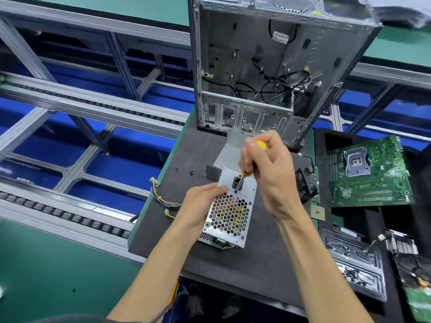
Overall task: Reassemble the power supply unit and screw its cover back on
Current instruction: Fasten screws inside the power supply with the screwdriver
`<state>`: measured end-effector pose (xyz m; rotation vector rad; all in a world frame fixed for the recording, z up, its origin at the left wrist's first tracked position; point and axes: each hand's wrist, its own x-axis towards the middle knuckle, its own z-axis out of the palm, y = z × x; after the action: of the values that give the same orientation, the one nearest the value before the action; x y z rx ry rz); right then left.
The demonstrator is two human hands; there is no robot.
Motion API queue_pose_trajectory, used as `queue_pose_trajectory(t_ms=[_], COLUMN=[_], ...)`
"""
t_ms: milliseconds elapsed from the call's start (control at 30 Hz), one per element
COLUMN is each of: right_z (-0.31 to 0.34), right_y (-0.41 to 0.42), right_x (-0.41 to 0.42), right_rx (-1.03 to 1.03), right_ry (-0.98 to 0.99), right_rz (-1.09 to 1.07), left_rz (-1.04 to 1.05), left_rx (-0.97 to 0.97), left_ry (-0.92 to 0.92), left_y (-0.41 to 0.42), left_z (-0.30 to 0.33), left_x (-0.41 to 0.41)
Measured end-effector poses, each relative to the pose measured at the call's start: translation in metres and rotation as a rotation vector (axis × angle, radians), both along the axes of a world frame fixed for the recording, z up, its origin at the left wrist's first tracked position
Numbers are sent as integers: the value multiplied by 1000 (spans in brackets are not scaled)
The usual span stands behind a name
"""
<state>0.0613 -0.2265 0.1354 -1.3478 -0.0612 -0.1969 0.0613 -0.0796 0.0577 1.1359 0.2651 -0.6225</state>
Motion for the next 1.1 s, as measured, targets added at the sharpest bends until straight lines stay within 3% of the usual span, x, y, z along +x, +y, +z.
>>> queue_pose_trajectory(t_ms=[467, 1100], right_z=[-1, -4], right_y=[2, 4], right_x=[1, -5], right_rx=[14, -9], right_ry=[59, -7], right_rz=[79, -23], left_rz=[15, 4], left_rx=[18, 5], left_ry=[23, 29], left_y=[2, 5], left_z=[3, 5], left_x=[0, 0])
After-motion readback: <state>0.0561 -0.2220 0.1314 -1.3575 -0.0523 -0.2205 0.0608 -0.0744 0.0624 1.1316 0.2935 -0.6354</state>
